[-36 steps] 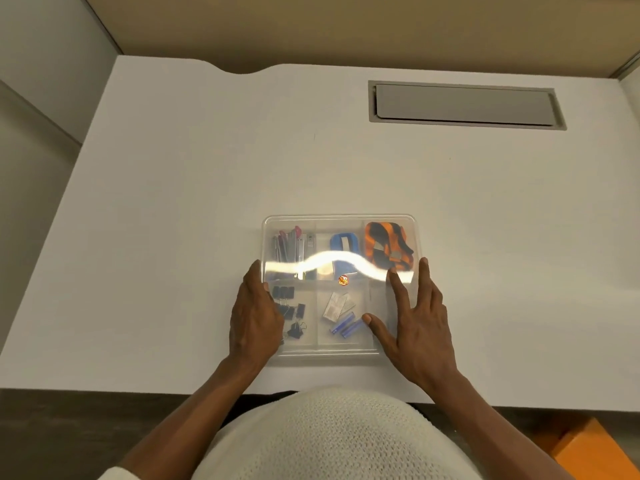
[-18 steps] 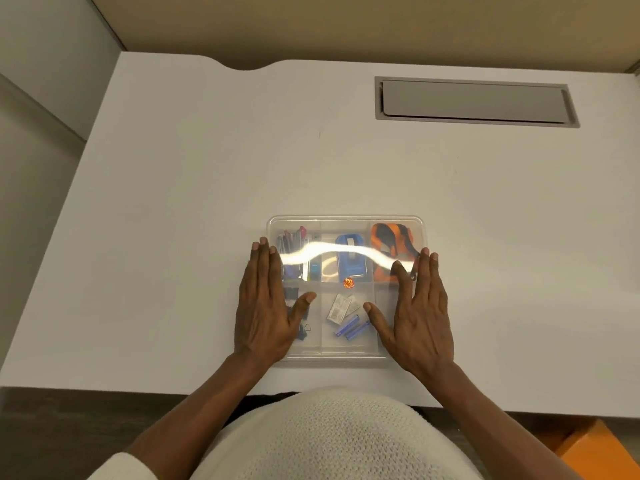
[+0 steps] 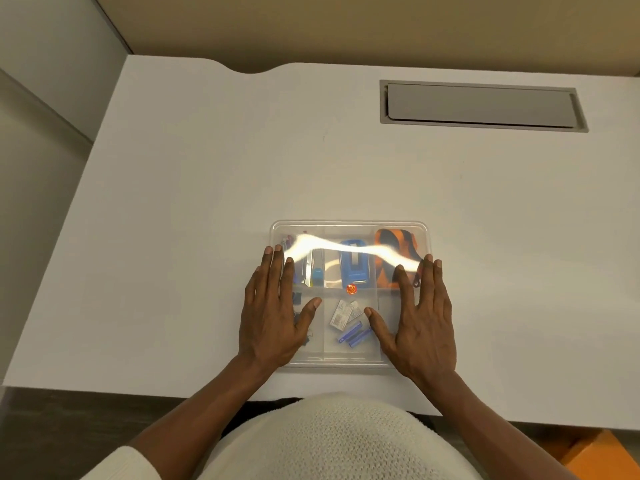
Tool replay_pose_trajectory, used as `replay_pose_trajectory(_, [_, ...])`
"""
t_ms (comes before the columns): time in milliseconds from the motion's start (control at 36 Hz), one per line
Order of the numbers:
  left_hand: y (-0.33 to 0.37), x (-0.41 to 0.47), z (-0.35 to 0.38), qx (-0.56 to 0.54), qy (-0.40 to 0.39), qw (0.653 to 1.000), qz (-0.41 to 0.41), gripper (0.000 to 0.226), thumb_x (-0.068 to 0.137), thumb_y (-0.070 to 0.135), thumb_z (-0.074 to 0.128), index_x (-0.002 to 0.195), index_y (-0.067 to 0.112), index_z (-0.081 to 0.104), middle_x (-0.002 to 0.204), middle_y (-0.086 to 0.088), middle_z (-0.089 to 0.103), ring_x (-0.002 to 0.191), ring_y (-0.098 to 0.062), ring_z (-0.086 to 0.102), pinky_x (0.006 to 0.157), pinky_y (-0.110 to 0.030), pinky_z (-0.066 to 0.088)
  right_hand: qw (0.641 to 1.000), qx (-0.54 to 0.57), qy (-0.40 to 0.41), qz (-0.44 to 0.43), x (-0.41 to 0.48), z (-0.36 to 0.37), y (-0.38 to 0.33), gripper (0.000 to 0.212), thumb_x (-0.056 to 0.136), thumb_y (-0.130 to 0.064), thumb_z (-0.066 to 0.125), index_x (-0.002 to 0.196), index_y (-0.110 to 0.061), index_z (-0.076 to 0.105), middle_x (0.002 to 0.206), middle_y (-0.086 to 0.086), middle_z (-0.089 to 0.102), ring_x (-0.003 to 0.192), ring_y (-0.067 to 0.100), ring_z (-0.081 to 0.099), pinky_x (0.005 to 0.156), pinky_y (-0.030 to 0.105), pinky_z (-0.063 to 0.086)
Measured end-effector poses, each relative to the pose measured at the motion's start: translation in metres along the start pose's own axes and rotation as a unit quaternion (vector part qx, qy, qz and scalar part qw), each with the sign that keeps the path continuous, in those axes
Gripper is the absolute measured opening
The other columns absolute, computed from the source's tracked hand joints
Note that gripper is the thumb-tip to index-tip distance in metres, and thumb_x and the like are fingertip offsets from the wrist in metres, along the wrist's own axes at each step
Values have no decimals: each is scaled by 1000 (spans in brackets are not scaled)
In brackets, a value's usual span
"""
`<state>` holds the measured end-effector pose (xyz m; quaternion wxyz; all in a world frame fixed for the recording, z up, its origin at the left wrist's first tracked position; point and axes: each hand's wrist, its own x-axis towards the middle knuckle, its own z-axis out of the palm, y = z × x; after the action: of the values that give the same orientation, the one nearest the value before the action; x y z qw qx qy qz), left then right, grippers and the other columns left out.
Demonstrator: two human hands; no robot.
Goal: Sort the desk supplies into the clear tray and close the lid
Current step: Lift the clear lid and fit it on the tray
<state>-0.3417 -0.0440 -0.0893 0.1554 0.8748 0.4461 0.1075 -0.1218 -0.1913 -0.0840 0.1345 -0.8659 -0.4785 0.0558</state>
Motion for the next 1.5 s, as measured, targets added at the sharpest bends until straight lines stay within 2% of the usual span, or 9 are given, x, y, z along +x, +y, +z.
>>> replay_pose_trajectory(167, [6,23,-9,-2,30,999,-11,81,91,73,48,142,10,47,154,-17,47,137,-38,49,110,-54,45,1000,-15,-6,0,0,1,1,94,93,-80,39,168,-27,17,177,9,-5,165,28,-3,129,51,20])
replay_pose_trajectory(222, [6,42,-13,6,40,999,-20,85,90,76,49,144,11,43,159,-15,38,138,-34,44,112,-50,41,1000,-19,-5,-3,1,1,1,94,94,-80,39,168,-27,17,177,10,-6,165,29,-3,129,51,21])
replay_pose_trajectory(333, [0,76,-11,17,-5,1000,10,107,91,84,32,162,5,17,173,-16,6,160,-31,11,129,-49,14,1000,-24,-5,-3,1,2,2,95,94,-80,38,168,-27,15,177,10,-6,165,29,-3,129,52,20])
replay_pose_trajectory(444, [-11,95,-2,51,-60,997,23,114,87,89,17,164,7,2,174,-12,-8,161,-25,-6,131,-46,2,1000,-24,-3,-3,1,3,2,95,93,-80,39,169,-27,14,177,10,-6,165,29,-3,129,52,20])
replay_pose_trajectory(694, [-14,100,4,42,-56,997,29,110,89,88,18,165,10,0,174,-9,-5,161,-23,-3,131,-41,2,1000,-15,-1,8,0,2,-1,95,93,-80,40,168,-27,16,178,9,-6,165,29,-3,129,54,23])
replay_pose_trajectory(944, [-8,98,-5,49,-46,998,-3,102,93,82,11,163,9,22,171,-11,19,159,-27,18,131,-43,7,1000,-18,4,13,-1,6,-1,96,92,-81,40,168,-27,15,178,9,-5,165,30,-2,128,55,24])
replay_pose_trajectory(1111, [0,71,-10,-24,11,999,-42,92,98,75,21,163,11,20,174,-9,9,159,-25,14,129,-38,10,1000,-28,2,14,-1,8,-1,96,93,-80,38,169,-28,11,177,11,-6,165,30,-3,128,56,23])
replay_pose_trajectory(1306, [-4,-7,-1,-126,-16,991,-37,95,95,76,34,165,21,3,175,-3,-1,161,-24,9,129,-53,15,1000,-20,4,14,-1,6,-2,95,93,-80,38,169,-27,13,177,10,-7,165,30,-4,128,57,25])
replay_pose_trajectory(1500, [-1,-6,-3,-104,-5,994,-33,97,94,77,34,164,13,17,174,-7,7,161,-27,11,128,-56,17,1000,-16,2,14,0,4,-4,96,93,-81,39,169,-29,10,177,8,-8,165,29,-4,128,57,24])
